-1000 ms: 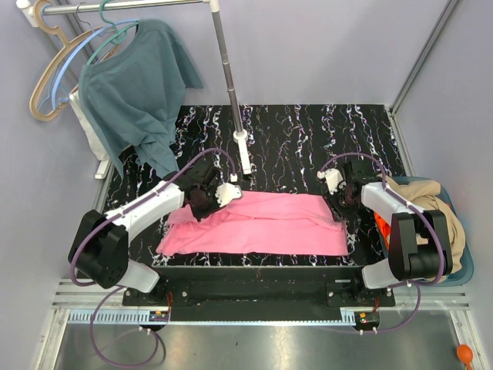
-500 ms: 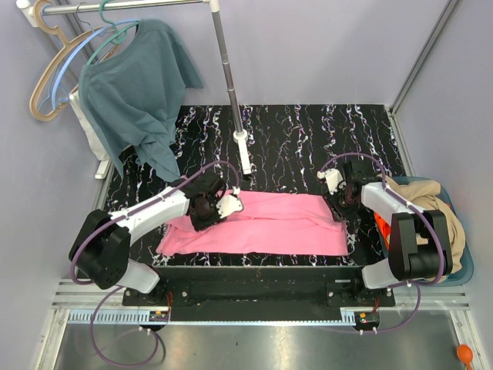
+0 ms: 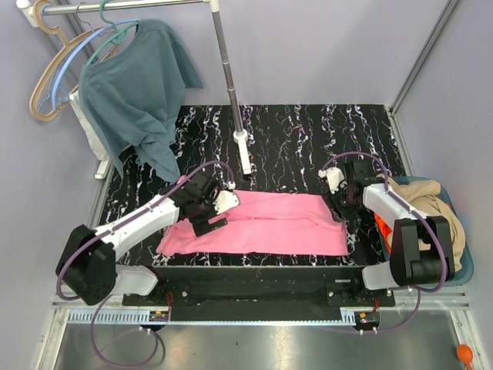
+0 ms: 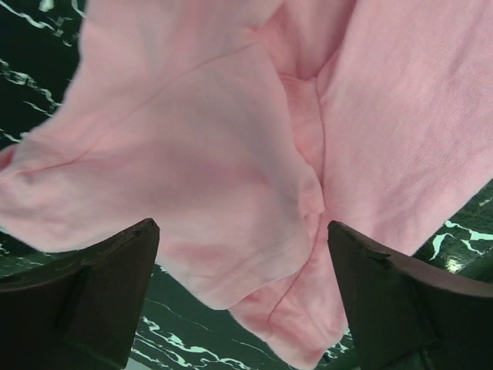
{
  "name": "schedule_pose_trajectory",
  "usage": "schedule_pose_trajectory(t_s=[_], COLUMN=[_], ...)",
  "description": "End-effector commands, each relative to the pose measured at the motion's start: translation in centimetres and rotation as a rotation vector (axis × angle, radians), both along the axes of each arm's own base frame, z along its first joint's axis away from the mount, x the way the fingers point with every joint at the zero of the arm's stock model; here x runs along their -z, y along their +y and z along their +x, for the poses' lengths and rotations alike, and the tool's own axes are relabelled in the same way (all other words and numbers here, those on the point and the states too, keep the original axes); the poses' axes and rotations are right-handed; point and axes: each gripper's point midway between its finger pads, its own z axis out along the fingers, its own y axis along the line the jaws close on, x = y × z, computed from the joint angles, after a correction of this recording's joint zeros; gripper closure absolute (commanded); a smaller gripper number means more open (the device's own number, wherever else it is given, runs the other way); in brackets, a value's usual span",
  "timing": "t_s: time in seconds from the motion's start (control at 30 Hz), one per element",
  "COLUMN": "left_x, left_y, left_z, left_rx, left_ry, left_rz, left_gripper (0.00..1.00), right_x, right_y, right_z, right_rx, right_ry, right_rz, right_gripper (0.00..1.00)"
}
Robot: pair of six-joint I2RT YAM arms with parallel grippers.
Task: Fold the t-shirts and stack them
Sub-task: Fold the tshirt
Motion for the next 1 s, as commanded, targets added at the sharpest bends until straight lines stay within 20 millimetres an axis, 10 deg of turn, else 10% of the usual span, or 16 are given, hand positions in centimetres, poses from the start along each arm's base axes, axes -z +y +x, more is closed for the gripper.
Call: schedule_pose_trajectory(t_s=[0.0,0.17,0.53,0.97], left_x=[-2.8,-3.2,-2.3,-0.4], left_y=[-1.5,-0.5,1.4,2.3], left_z=[1.2,2.1,5.7,7.0], left_rx=[-0.009,-0.034,-0.170,-0.200], left_ry=[-0.094,-0.163,-0.288,-0.275], left_rz=[-0.103,-0.065,0.003,0.077], left_gripper=[0.01,0.01,0.01,0.01], right_x=[-2.2,-3.8,-6.8,-4.8], right_y=[0.5,0.8,1.9,4.0], right_z=[0.5,0.9,2.3,3.1], right_rx=[-0.006,-0.002,-0.013,-0.057], right_ry=[-0.052,-0.091,-0.166,-0.112], right_rz=[0.017,0.027,0.033,0.013], right_gripper=[0.32,0.01,0.00,0.00])
